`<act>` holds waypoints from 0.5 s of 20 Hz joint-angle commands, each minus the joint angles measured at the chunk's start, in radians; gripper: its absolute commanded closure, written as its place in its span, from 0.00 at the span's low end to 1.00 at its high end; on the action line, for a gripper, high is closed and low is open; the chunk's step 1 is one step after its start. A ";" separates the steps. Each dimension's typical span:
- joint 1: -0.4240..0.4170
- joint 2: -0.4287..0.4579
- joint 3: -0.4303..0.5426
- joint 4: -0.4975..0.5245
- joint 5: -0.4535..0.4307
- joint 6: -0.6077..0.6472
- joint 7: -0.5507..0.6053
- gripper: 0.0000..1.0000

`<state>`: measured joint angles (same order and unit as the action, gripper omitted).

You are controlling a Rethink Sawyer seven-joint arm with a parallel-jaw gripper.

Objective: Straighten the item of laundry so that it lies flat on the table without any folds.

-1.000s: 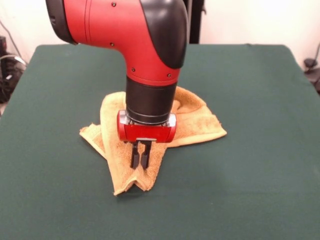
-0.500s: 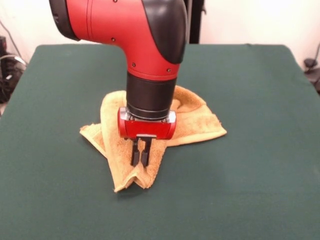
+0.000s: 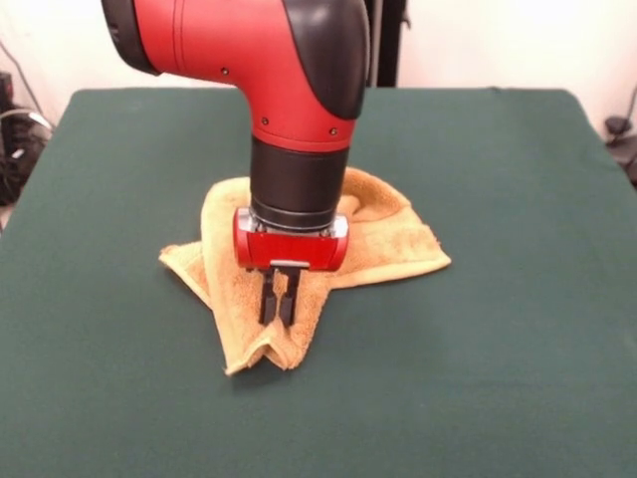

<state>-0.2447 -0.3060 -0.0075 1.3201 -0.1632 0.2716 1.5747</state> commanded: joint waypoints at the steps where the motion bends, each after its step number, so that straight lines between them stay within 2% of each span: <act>1: -0.019 0.081 0.057 0.253 -0.065 0.025 0.088 1.00; 10: -0.036 0.047 0.056 0.298 -0.075 0.011 0.072 1.00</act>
<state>-0.2688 -0.3339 -0.0072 1.3944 -0.1634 0.2424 1.5747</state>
